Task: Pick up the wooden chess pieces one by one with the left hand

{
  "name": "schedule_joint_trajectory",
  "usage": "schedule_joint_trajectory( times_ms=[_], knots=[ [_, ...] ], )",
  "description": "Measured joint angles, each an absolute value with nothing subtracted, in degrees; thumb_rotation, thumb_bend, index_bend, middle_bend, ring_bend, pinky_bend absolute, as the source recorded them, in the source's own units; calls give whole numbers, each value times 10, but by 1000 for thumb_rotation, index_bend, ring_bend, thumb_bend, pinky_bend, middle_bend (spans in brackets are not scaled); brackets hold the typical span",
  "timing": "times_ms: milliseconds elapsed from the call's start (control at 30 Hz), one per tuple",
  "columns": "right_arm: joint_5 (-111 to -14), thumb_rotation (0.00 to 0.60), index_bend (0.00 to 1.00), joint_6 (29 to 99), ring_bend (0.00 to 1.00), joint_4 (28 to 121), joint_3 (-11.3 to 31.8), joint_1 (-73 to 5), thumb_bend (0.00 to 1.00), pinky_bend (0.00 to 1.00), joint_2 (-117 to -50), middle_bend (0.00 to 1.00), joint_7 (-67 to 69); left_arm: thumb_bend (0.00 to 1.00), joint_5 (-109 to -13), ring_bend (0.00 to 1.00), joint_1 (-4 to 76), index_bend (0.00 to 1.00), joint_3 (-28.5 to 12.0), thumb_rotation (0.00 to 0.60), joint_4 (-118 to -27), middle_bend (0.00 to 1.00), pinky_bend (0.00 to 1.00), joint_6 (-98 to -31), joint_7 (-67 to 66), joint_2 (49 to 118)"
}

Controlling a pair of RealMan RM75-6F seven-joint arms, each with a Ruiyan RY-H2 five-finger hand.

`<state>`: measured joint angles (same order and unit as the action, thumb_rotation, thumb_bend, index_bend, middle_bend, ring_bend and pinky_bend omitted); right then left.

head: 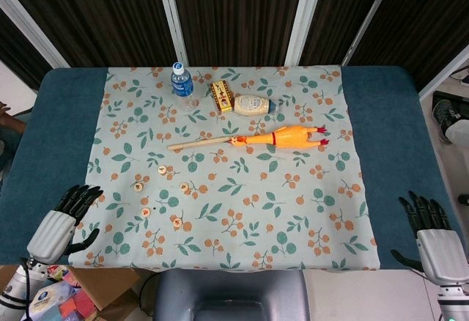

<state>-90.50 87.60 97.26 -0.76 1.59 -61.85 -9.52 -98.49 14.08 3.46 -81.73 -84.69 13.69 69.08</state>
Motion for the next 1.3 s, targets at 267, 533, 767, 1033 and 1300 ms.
schedule_joint_trajectory(
  times_ms=[267, 533, 767, 1033, 1300],
  knots=[
    [-908, 600, 0, 873, 0, 973, -9, 14, 133, 0, -617, 0, -92, 402, -983, 6, 145, 61, 42, 600, -817, 68, 10, -825, 134, 696],
    [-913, 600, 0, 868, 0, 972, -12, 11, 133, 0, -617, 0, -89, 410, -979, 897, 138, 296, 37, 600, -785, 882, 1000, -837, 130, 758],
    [-910, 600, 0, 863, 0, 973, -12, 9, 133, 0, -621, 0, -99, 429, -943, 1000, 133, 406, 29, 600, -727, 1000, 1000, -813, 160, 844],
    [-907, 600, 0, 856, 0, 973, -11, 5, 133, 0, -625, 0, -106, 429, -930, 1000, 138, 396, 29, 600, -706, 1000, 1000, -785, 159, 898],
    [-905, 600, 0, 854, 0, 972, -11, 4, 133, 0, -625, 0, -106, 428, -916, 1000, 150, 372, 22, 600, -692, 1000, 1000, -755, 121, 946]
  ],
)
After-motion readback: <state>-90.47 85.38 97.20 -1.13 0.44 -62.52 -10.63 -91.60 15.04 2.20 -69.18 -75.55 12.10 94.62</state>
